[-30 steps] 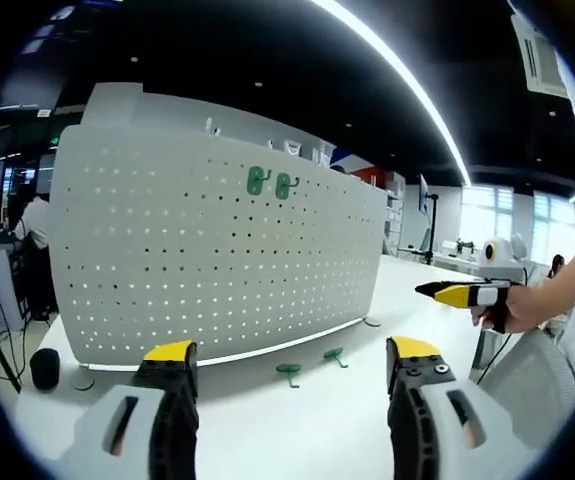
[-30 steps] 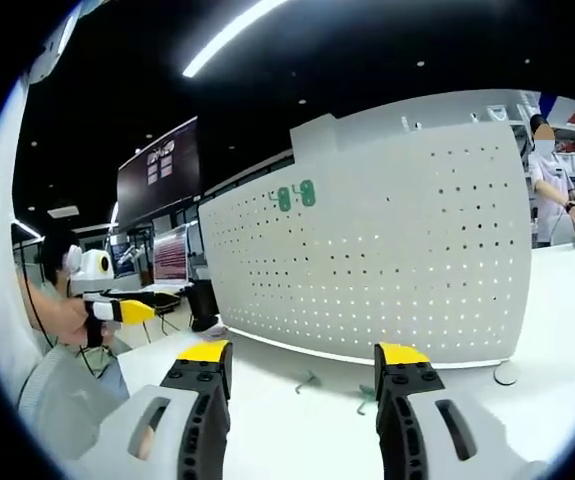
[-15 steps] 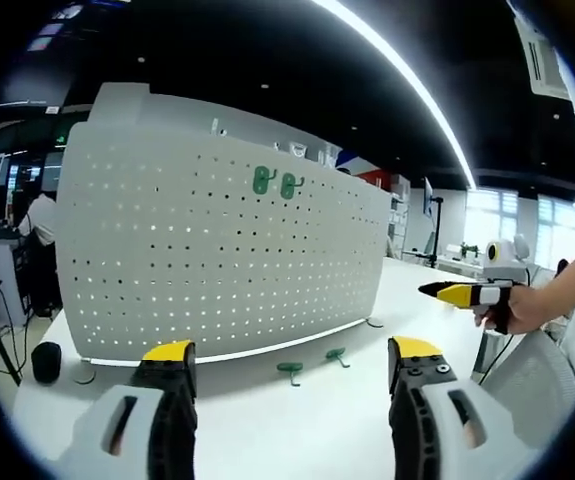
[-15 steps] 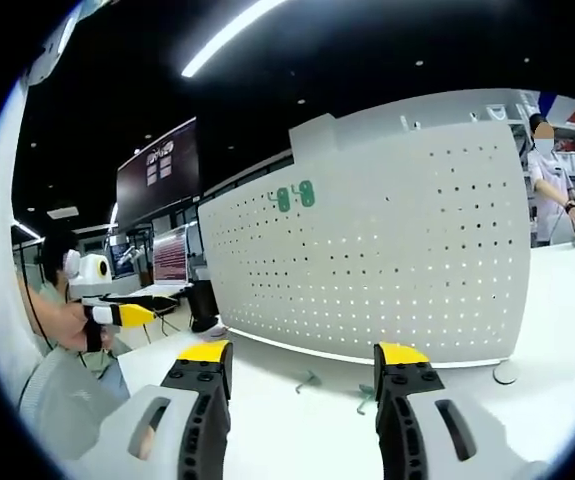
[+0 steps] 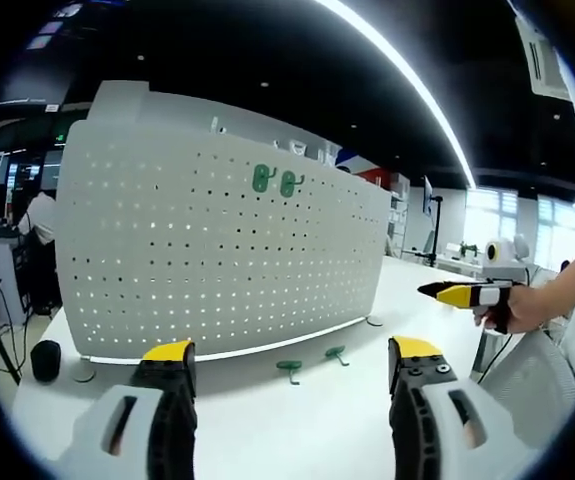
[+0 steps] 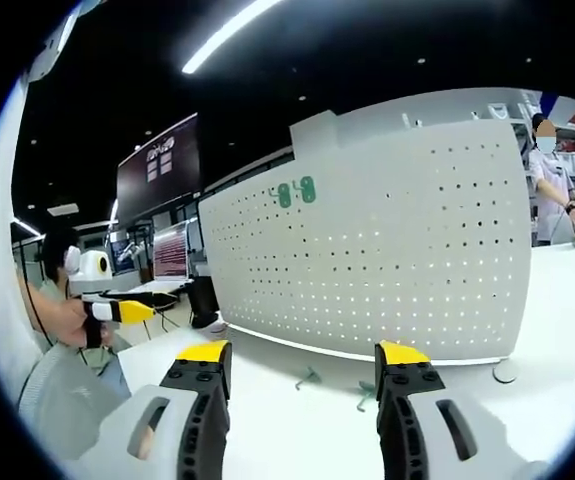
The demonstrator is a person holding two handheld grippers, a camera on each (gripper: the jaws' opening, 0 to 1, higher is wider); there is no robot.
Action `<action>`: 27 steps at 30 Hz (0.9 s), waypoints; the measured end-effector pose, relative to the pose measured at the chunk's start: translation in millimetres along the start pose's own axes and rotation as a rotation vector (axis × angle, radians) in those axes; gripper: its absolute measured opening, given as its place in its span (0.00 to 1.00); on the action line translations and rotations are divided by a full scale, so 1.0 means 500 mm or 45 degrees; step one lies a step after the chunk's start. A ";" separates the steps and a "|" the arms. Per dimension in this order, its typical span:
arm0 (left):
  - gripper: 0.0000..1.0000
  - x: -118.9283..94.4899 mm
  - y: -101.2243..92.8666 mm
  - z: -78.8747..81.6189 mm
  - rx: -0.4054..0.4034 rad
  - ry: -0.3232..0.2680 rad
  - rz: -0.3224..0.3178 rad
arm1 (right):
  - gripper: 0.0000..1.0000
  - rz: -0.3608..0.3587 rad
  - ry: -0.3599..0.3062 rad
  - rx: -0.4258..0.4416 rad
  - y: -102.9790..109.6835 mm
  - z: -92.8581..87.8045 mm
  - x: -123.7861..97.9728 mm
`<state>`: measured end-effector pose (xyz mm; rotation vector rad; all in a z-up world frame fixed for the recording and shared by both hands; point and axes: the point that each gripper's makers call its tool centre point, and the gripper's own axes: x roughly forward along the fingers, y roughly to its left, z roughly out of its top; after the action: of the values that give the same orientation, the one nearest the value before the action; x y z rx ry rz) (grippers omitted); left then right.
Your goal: Insert the hook assembly into the mounting plate slot until the hook locks in place.
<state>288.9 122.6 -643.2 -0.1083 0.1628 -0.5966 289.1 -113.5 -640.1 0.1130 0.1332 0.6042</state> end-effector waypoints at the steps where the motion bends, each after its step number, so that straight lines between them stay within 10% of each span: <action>1: 0.80 0.001 0.000 0.000 0.004 0.005 0.000 | 0.56 0.001 0.002 0.002 0.000 0.000 0.000; 27: 0.82 0.097 -0.012 0.005 0.184 0.215 -0.198 | 0.54 -0.010 0.144 -0.113 0.001 -0.044 0.010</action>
<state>325.3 90.2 -645.8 0.0703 0.2762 -0.7712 289.5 -108.5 -662.0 -0.0079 0.2160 0.6079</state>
